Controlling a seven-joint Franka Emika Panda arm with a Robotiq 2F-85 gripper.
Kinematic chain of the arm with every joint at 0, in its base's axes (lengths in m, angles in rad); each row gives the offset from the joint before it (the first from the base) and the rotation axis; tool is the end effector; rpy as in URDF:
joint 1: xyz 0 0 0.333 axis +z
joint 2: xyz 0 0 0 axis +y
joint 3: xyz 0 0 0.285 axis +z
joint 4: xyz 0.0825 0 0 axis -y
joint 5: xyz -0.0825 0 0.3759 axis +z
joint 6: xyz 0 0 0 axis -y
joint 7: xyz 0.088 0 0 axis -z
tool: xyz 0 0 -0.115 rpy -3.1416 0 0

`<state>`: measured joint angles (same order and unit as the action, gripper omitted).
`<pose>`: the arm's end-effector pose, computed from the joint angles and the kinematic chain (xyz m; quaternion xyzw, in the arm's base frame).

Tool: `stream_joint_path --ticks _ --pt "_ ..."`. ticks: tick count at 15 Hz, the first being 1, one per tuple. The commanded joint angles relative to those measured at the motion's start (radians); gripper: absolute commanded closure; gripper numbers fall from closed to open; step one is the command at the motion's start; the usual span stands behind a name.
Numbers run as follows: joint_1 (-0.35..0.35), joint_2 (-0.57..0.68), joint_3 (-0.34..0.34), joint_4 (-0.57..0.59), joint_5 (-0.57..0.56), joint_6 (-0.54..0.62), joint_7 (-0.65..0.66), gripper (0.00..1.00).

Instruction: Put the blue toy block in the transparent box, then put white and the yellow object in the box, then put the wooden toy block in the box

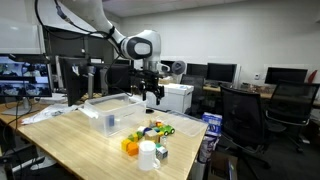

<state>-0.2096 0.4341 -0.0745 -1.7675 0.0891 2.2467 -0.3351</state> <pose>0.6162 -0.1735 0.2916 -0.9995 -0.0022 -0.0283 0.0117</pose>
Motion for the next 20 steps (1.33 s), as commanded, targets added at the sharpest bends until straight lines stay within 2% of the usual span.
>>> stream_joint_path --ticks 1,6,12,13,14,20 --pt "-0.014 0.153 -0.035 0.062 0.009 0.083 0.149 0.0" --pt "0.002 0.303 -0.037 0.099 0.012 0.162 0.339 0.0" --pt "0.061 0.361 -0.104 0.122 -0.031 0.149 0.509 0.0" --pt "0.065 0.366 -0.107 0.13 -0.028 0.15 0.522 0.25" --pt "0.064 0.366 -0.103 0.135 -0.022 0.15 0.526 0.27" --pt "0.081 0.332 -0.08 0.143 -0.019 0.17 0.505 0.69"
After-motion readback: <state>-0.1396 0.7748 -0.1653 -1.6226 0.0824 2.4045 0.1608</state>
